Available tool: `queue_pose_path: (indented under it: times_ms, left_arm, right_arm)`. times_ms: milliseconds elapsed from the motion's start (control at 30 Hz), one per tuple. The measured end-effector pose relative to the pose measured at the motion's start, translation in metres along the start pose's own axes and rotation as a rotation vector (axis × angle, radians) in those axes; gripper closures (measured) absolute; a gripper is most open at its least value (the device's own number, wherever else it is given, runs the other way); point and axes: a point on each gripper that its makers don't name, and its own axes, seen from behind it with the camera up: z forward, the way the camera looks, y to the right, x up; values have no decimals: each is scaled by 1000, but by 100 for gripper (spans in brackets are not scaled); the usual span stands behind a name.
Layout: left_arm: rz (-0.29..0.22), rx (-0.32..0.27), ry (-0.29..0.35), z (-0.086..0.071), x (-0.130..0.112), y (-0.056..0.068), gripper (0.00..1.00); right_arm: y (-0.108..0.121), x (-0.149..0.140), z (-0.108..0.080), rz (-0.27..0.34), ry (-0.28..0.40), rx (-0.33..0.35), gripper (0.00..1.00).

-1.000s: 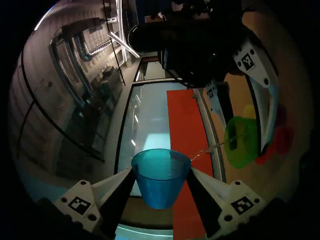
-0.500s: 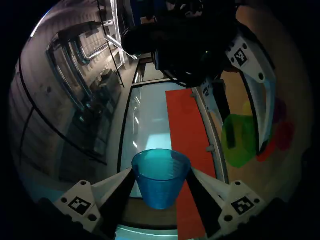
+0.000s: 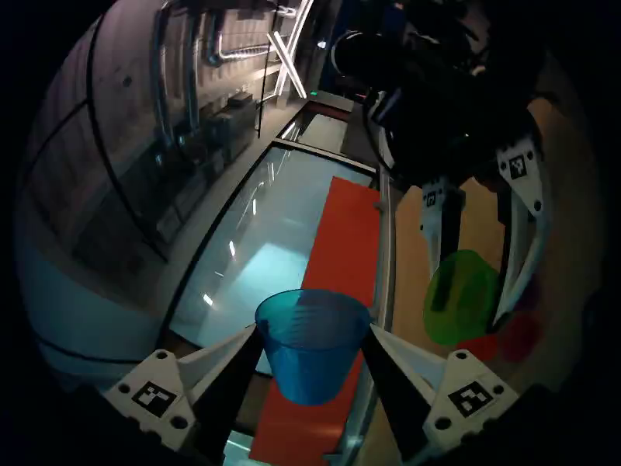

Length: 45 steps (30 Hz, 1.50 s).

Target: Pour water

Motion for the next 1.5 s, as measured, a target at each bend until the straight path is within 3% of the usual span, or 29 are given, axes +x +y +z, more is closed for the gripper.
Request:
queue_pose_path:
  times_ms: [100, 200, 300, 400, 900, 1000, 1100, 1300, 1500]
  left_arm:
    - [-146, -14, -19, 1, -10, 0, 15]
    - [-322, -34, -31, 0, -16, 0, 15]
    - [-488, -54, -20, 1, -18, -2, 15]
    - [-618, -64, 0, 0, -19, -5, 15]
    - [-1091, -136, 38, 4, -33, 1, 15]
    - [-1145, -140, 37, 5, -39, 4, 15]
    - [-1164, -144, 30, 5, -43, 7, 15]
    - [-1144, -142, 16, 0, -49, 10, 15]
    - [-1139, -143, -49, -8, -73, 32, 15]
  right_arm:
    - [-1, 2, -2, 2, 3, -3, 11]
    - [-2, 2, -4, 2, 6, -6, 11]
    - [-3, 3, -5, 2, 7, -10, 11]
    - [-3, 3, -7, -1, 8, -14, 11]
    - [-7, 10, -16, -4, 17, -24, 11]
    - [-7, 11, -18, -7, 18, -27, 11]
    - [-5, 12, -19, -5, 19, -32, 11]
    - [-1, 15, -23, 2, 21, -43, 11]
    - [9, 10, -34, 9, 7, -69, 11]
